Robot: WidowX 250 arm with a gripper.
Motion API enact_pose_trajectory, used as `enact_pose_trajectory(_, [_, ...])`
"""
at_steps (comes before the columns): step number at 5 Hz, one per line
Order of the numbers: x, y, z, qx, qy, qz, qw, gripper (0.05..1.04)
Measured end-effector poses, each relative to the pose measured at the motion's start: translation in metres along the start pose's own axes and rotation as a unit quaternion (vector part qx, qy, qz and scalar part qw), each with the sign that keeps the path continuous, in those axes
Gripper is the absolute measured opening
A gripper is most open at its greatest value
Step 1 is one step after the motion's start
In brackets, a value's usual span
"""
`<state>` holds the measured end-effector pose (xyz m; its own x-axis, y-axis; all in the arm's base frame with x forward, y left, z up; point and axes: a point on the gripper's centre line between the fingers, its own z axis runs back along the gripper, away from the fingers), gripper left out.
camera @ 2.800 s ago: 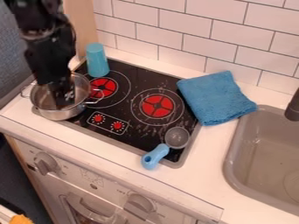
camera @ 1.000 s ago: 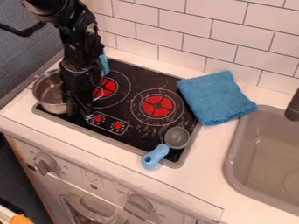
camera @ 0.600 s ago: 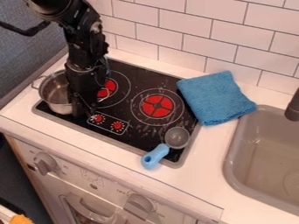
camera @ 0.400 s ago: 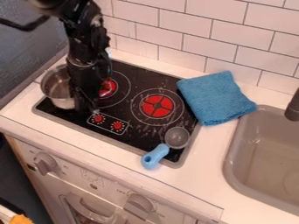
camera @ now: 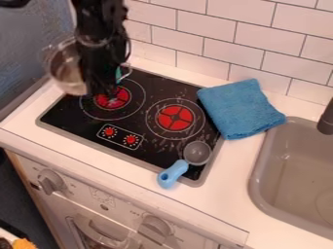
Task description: Move the silver pot to the upper right of the burner
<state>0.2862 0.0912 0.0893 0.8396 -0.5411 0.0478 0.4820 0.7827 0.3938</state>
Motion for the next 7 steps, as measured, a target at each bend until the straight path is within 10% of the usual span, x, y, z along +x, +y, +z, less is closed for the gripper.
enact_pose_trajectory(3, [0.108, -0.056, 0.018, -0.018, -0.092, -0.150, 0.9842, 0.077])
enact_pose_trajectory(7, [0.172, -0.117, -0.029, -0.054, -0.070, -0.282, 0.9553, 0.110])
